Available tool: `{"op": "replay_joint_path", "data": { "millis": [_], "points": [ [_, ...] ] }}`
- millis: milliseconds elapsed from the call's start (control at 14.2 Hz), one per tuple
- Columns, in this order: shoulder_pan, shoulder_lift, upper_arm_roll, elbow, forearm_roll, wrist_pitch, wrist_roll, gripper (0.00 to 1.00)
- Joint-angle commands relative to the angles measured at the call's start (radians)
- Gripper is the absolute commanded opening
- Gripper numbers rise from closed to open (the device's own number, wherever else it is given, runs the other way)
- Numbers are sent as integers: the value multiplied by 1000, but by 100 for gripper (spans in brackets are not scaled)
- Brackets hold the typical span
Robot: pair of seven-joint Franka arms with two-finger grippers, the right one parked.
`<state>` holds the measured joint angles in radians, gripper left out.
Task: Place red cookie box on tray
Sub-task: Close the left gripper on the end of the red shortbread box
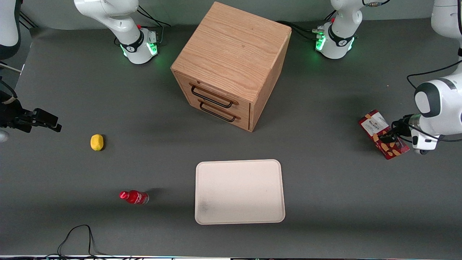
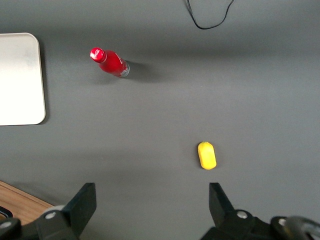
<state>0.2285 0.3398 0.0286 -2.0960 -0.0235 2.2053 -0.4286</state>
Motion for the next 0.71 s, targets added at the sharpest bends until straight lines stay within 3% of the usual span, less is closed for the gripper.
{"op": "replay_joint_path", "data": {
  "millis": [0,71,212,282,353,635],
  "points": [
    [-14,-19,7,-27,17,25,-18,98],
    [-14,-18,7,-27,17,27,-18,94],
    [-12,-13,7,-27,17,28,-18,69],
    [-12,-13,7,-27,17,28,-16,41],
    [-12,-13,7,-27,17,28,-18,1],
    [-12,-12,7,-27,17,28,-19,0]
  ]
}}
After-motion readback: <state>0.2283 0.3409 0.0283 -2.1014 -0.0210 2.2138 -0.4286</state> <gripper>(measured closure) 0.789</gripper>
